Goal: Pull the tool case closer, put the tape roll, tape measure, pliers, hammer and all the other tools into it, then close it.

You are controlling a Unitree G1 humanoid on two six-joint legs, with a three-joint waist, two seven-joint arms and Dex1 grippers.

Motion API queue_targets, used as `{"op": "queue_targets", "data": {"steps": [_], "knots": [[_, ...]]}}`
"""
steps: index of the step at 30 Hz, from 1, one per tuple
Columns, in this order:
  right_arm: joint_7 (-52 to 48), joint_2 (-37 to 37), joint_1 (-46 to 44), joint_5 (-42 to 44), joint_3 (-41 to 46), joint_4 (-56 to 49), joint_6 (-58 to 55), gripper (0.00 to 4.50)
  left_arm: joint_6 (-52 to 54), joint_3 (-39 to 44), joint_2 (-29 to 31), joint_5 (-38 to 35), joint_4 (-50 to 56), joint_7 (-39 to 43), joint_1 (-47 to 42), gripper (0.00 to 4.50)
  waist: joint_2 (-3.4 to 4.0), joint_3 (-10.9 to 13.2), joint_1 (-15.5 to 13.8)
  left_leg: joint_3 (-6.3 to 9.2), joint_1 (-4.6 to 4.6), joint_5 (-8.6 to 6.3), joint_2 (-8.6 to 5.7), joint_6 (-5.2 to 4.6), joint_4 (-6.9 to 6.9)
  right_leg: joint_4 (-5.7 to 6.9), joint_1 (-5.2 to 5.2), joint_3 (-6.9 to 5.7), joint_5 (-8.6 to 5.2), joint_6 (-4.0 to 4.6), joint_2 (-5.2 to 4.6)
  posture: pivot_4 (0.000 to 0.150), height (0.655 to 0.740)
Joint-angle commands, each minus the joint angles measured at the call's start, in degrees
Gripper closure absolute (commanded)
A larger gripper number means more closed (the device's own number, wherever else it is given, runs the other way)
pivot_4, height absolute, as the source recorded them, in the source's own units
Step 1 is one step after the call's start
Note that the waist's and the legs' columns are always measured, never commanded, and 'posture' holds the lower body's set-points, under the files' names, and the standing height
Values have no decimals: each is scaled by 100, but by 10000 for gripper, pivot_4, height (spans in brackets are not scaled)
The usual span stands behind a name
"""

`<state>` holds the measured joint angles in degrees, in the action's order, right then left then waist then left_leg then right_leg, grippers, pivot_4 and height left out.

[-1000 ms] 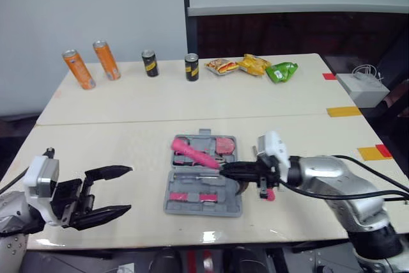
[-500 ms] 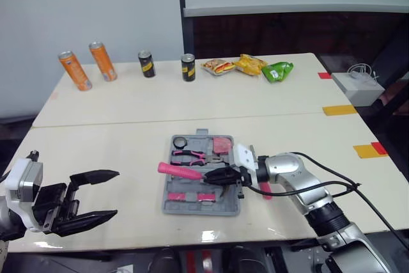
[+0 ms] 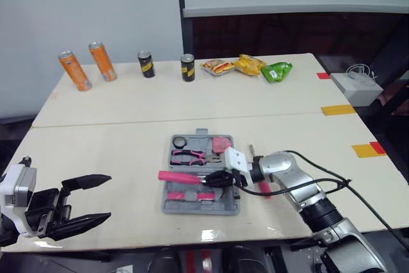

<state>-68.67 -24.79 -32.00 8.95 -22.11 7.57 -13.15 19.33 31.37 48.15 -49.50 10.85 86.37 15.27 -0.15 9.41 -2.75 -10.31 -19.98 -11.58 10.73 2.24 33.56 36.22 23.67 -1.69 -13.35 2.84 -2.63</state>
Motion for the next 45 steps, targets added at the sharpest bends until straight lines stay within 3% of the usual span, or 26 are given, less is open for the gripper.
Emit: {"op": "queue_targets", "data": {"steps": [1, 7, 12, 19, 29, 45], "knots": [[30, -6, -39, -185, -136, -222, 4, 44796, -109, 114, 23, 1, 35, 161, -12, 0, -6, -4, -11, 1, 0, -2, 2, 4, 0, 1, -2, -1, 0, 0, 2, 1500, 7400], [-1, -473, -388, -531, -298, -808, -1033, 44796, -102, 87, 55, 20, 21, 129, -34, 0, -10, 1, -27, 1, -4, -6, -2, 8, 5, -10, -1, 0, 0, 0, -1, 1500, 7400], [-166, -963, -1069, -857, -793, -2008, -3041, 44796, -97, 58, 34, 41, 53, 85, -28, 0, -13, 14, 8, 0, -2, -6, 7, 16, 4, 7, -1, 3, 3, 4, 9, 1500, 7400], [-262, -1353, -1703, -1175, -1754, -2637, -4214, 44796, -159, 17, -7, 146, -43, 126, -36, 0, -16, 13, -23, 1, 11, -3, 32, 27, 2, 6, 0, 3, 1, 8, 37, 1500, 7400], [209, -951, -2086, -1395, -2387, -1967, -4565, 44796, -342, -134, -59, 322, -258, 271, -57, 0, -15, 15, -22, -3, 22, 6, 38, 52, 5, 24, 2, 8, 7, 19, 43, 1500, 7400], [489, -266, -2239, -1325, -2714, -1324, -4605, 44796, -565, -193, -38, 408, -508, 400, -1, 0, -16, 16, -15, -3, 35, 22, 51, 80, 6, 39, 2, 12, 15, 33, 58, 1500, 7400]]}}
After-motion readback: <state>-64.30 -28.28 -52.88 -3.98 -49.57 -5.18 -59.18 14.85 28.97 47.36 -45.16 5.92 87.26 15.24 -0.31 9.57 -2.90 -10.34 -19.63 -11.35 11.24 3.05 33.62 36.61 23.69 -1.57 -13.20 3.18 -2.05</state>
